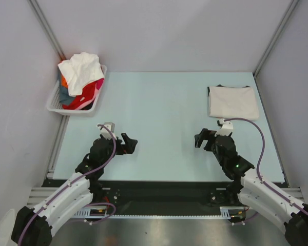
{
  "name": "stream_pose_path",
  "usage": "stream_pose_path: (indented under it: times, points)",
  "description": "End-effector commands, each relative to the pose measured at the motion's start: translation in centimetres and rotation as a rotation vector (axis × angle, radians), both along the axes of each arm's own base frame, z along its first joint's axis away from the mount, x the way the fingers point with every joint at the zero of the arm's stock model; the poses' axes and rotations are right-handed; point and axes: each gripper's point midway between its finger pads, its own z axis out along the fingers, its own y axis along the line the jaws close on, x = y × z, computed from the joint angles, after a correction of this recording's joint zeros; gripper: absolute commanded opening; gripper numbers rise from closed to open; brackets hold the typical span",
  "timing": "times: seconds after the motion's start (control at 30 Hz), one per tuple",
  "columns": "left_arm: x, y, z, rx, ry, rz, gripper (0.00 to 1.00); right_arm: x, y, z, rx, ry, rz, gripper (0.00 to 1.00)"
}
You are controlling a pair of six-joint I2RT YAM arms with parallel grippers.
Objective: Fold and stack the t-shirts
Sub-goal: Grab the tshirt from the pile
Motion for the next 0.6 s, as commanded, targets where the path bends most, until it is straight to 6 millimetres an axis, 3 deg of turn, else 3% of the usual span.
stream_pose_path:
  times: [0.0,0.4,0.47,0.57]
  points:
    - [0.3,-0.6,1.5,-0.018,-0.045,-0.025,1.00,0.2,-0.2,1.3,0.029,-0.043,-0.029,1.00]
    - [1.5,0.7,1.6,0.033,0.057,0.090,1.00,-0.1,-1.5,0.8,0.027,-0.018,-0.096,0.97]
    - [2.2,0.6,3.1,-0.019,0.048,0.130,1.00,-0.1,-1.4,0.7,0.032,-0.019,-0.093,0.90]
    - [3.9,1.5,6.1,-0.105,0.017,0.240,1.00,-0.1,-1.4,0.6,0.035,-0.016,-0.096,0.88]
